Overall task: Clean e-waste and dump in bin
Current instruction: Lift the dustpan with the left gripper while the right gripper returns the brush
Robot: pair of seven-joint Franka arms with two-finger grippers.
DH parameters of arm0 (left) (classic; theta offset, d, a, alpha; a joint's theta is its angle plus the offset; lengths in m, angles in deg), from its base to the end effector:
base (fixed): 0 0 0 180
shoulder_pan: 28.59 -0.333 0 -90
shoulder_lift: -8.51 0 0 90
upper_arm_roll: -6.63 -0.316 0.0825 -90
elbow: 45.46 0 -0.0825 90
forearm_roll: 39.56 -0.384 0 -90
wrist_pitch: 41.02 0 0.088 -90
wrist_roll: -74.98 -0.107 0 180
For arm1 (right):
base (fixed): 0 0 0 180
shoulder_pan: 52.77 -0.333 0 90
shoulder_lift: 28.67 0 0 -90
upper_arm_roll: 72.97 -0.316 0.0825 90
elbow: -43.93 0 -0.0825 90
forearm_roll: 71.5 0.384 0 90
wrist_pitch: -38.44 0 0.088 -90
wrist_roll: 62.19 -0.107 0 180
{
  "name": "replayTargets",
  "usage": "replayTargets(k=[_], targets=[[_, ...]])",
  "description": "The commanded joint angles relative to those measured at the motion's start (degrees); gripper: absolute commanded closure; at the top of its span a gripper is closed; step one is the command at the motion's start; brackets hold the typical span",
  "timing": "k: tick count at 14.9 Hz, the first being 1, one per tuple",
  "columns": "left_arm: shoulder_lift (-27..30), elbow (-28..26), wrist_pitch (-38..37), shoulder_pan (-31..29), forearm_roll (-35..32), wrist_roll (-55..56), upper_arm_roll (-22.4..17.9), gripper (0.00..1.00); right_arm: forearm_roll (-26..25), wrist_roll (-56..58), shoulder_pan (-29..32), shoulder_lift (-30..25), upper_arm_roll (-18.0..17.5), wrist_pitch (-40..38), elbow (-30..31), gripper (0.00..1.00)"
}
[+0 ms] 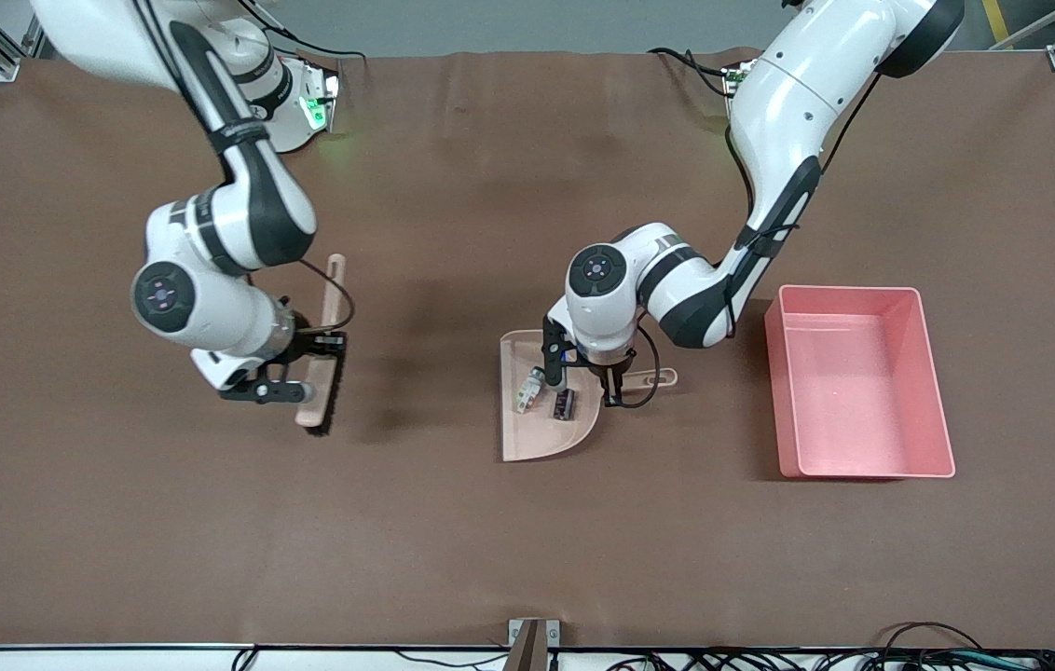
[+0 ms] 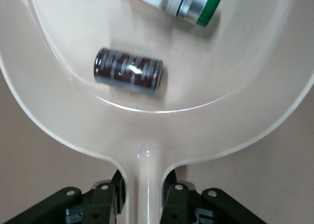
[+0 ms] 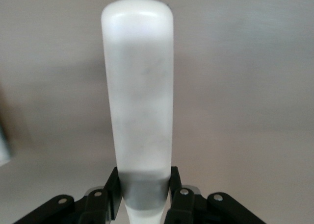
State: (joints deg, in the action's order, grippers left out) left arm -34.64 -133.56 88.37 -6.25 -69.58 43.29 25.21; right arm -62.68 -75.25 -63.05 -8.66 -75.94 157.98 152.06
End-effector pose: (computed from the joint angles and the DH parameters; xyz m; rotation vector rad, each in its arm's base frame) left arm 0.5672 -0.4261 0.2273 -2.1484 2.0317 -0.0560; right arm 0.5924 0.1458 0.3113 -3.0189 0.1278 0.2717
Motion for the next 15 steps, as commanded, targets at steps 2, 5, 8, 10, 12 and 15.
replayTargets(k=[2, 5, 8, 10, 12, 15], targets=[[-0.36, 3.10, 0.34, 0.25, 2.69, 0.31, 0.14, 0.85, -1.52, 3.56, 7.45, -2.61, -1.16, 3.32, 6.29, 0.98], [-0.18, 4.42, 0.17, 0.51, 2.77, 0.22, 0.14, 0.87, -2.57, 6.45, 11.67, -2.52, -1.16, 4.38, 9.10, 0.97], [0.08, 5.30, -0.01, 0.51, 2.86, 0.31, 0.14, 0.88, -2.58, 10.67, 15.45, -4.10, -1.16, 7.88, 13.93, 0.96], [0.08, 5.92, -0.01, 0.60, 2.86, 0.75, 0.22, 0.88, -2.58, 15.49, 17.74, -4.37, -1.16, 14.10, 18.14, 0.96], [0.08, 6.01, -0.10, 0.51, 2.86, 1.19, 0.22, 0.88, -2.58, 19.19, 19.50, -3.93, -1.16, 18.78, 20.44, 0.96], [0.26, 6.09, -0.10, 0.16, 2.86, 1.19, 0.31, 0.88, -2.58, 20.97, 20.73, -3.84, -1.16, 18.88, 20.62, 0.96]])
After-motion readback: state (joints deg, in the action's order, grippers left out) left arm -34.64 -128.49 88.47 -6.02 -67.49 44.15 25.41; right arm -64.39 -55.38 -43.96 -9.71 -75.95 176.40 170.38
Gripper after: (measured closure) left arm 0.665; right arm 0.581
